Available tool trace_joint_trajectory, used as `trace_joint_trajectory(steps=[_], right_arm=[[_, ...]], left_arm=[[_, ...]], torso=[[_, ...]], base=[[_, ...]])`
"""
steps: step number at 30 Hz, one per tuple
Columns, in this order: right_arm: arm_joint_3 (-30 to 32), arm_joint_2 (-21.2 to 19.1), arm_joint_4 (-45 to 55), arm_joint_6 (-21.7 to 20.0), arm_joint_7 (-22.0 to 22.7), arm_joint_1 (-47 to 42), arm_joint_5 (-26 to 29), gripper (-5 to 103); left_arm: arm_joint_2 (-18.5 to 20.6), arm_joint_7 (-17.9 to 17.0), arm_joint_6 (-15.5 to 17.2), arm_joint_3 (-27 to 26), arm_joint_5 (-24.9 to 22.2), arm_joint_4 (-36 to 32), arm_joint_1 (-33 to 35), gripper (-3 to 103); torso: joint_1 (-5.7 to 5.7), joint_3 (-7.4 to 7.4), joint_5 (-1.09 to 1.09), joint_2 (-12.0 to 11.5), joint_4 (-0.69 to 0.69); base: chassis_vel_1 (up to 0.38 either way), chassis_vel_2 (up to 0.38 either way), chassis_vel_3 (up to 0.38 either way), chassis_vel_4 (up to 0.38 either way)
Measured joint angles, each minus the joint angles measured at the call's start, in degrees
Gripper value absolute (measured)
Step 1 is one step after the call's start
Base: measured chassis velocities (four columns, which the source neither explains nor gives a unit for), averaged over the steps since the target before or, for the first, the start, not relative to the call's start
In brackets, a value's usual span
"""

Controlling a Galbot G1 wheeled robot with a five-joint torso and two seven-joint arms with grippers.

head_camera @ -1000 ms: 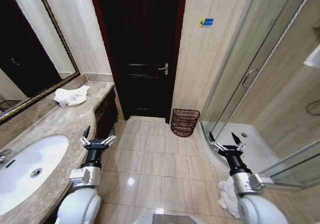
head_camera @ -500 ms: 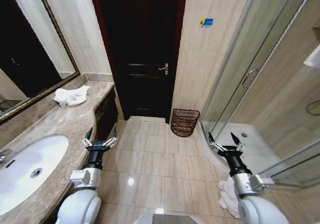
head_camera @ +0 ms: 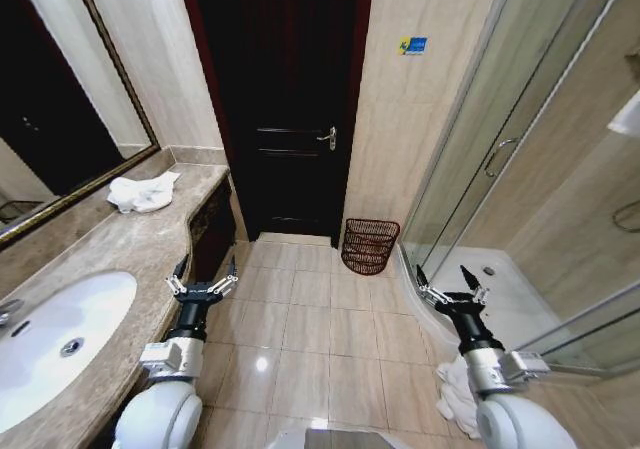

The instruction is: Discard the used towel into the hamper.

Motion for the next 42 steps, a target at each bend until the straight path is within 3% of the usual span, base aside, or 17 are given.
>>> trace_joint_trajectory(steps=[42], right_arm=[[0.2,-0.1,-0.7,1.5,0.0,-0.5,0.1,100]], left_arm=[[-0.5,0.0,-1.2,-0.5,0.2,-0.1,0.9,100]], torso=[[0.01,0.00,0.01,0.0,0.01]], base=[[-0.074,0.109,0.110,-0.075]])
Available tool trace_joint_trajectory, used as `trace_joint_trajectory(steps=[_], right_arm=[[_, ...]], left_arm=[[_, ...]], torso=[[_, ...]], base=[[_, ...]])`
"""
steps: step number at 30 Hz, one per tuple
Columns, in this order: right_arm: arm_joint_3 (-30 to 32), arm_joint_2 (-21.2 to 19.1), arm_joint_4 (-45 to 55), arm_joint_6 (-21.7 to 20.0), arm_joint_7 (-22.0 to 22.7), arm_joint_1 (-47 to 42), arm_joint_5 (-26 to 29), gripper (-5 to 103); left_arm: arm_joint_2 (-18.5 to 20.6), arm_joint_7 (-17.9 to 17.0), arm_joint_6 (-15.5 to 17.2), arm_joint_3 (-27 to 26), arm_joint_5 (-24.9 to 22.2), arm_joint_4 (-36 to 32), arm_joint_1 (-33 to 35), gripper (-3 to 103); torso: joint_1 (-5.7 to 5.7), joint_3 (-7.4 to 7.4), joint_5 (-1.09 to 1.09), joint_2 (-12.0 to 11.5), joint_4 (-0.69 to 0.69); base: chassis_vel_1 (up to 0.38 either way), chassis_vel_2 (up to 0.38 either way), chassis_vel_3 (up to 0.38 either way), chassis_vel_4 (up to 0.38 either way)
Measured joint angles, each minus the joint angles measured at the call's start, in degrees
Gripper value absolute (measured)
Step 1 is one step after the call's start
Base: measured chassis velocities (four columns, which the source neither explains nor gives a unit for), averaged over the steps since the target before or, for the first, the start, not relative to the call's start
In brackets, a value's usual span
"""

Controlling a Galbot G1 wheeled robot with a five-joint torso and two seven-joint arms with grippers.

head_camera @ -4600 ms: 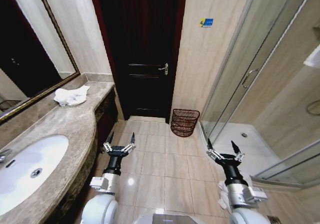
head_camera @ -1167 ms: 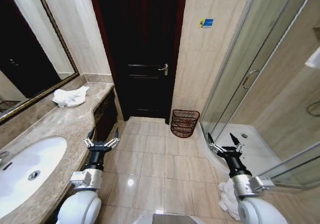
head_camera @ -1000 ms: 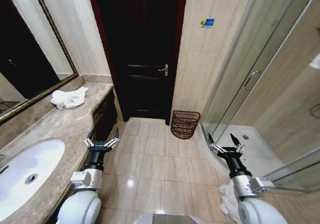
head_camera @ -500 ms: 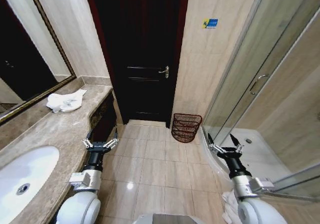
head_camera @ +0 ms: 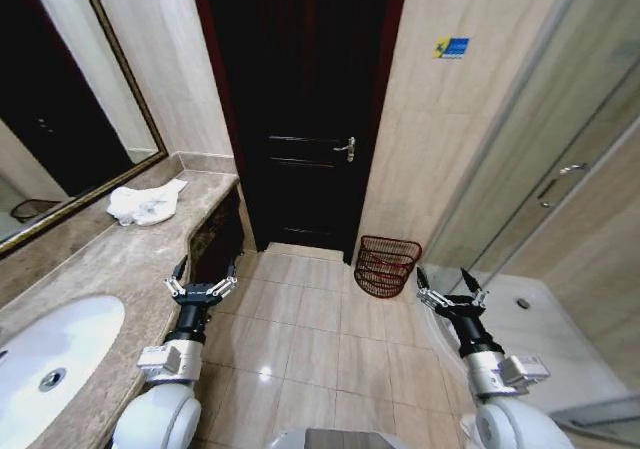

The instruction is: Discard the used towel into the hamper.

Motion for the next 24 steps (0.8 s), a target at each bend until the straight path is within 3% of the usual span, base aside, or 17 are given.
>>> trace_joint_trajectory(steps=[24], right_arm=[[0.0,0.1,0.4,0.8,-0.1,-0.7,-0.1,100]], left_arm=[[-1.1,-0.5,-1.3,0.3,0.5,0.0,0.6,100]], torso=[[0.02,0.01,0.01,0.0,-0.01]], base=[[-0.105,0.135,0.139,-0.116]])
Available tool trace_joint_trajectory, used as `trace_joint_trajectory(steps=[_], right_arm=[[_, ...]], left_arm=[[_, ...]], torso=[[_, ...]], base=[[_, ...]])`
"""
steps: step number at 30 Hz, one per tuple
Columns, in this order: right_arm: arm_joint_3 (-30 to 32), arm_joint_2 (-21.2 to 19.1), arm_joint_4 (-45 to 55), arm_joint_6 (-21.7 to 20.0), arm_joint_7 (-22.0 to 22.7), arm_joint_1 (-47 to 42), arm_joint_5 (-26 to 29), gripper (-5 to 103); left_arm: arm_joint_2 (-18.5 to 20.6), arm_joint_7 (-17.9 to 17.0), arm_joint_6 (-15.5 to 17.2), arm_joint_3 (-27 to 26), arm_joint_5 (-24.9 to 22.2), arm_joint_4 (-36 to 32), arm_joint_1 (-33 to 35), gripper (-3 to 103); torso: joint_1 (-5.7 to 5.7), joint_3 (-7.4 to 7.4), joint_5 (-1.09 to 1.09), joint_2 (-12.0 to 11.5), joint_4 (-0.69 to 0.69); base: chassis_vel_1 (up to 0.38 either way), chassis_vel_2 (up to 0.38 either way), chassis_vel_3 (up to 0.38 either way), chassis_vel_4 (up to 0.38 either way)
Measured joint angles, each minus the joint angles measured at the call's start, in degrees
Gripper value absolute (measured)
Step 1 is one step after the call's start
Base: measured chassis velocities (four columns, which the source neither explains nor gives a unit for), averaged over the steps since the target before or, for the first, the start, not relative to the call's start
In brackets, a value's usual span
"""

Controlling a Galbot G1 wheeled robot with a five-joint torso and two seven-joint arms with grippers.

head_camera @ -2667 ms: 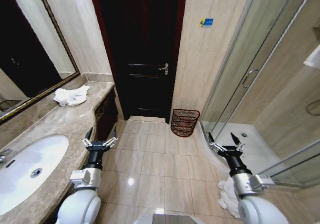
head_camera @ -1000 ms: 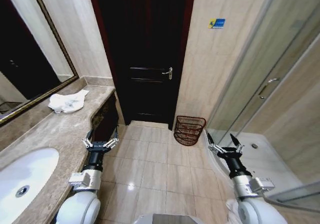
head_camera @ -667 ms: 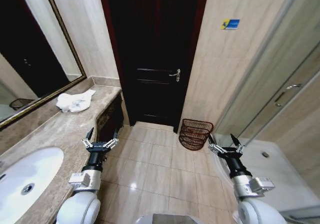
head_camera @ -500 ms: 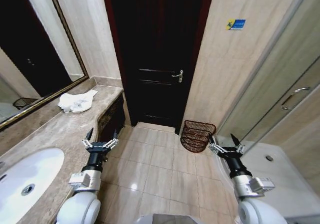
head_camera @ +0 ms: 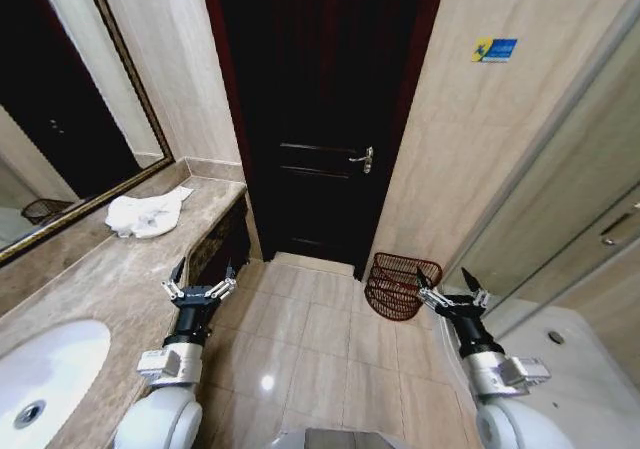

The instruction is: Discard the used towel into the hamper.

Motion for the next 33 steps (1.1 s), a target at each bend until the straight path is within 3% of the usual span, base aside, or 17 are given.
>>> trace_joint_trajectory(steps=[33], right_arm=[[0.0,-0.1,-0.4,0.8,-0.3,-0.2,0.0,100]], left_arm=[[-0.9,0.0,-1.5,0.0,0.9,0.1,0.6,100]], torso=[[-0.02,-0.01,-0.02,0.0,0.01]], base=[[-0.037,0.213,0.221,-0.036]])
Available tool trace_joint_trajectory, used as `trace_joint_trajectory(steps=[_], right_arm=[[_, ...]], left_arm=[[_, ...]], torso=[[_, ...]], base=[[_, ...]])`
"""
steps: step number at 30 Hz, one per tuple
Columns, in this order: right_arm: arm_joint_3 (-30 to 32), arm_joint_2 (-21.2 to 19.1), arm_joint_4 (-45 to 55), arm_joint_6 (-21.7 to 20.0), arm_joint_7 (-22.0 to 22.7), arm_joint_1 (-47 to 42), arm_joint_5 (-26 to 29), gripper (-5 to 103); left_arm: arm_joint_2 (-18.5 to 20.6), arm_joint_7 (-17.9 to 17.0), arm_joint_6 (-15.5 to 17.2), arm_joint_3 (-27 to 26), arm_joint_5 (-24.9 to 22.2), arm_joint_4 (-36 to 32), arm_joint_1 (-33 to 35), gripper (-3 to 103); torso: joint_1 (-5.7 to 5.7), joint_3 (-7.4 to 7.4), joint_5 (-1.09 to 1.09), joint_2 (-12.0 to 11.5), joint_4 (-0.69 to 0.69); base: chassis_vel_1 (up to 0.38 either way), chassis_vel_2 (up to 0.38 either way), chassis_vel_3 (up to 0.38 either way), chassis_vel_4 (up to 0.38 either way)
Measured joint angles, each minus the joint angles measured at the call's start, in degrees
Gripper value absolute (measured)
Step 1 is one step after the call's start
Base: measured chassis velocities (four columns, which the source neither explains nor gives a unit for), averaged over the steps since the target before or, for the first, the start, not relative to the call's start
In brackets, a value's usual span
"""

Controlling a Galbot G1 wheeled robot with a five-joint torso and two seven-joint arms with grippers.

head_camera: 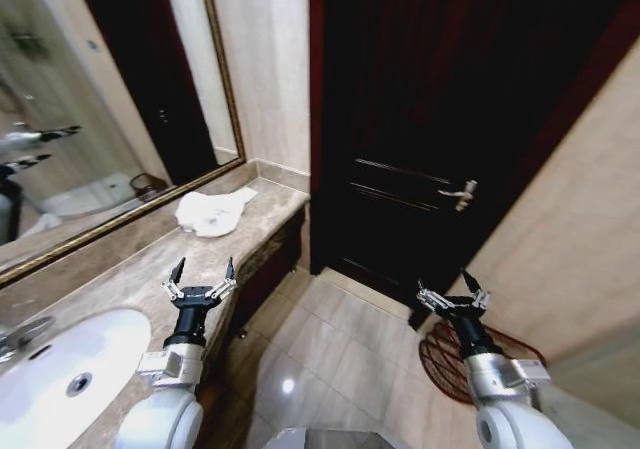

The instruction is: Discard the used towel into the hamper.

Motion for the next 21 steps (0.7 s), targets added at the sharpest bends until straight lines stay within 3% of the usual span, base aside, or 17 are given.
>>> trace_joint_trajectory(steps=[8,21], right_arm=[[-0.3,-0.1,0.0,0.0,-0.1,0.0,-0.1,100],[-0.4,-0.5,0.0,0.0,-0.2,-0.1,-0.2,100]], left_arm=[[-0.4,-0.7,-1.4,0.0,0.6,0.1,0.3,100],[-1.6,-0.6,-0.7,0.1,1.7,-0.2,0.8,100]], torso=[[0.01,0.01,0.01,0.0,0.00],[-0.11,-0.15,0.01,-0.3,-0.02]], base=[[-0.067,0.187,0.180,-0.080],[-0.130,0.129,0.140,-0.120]])
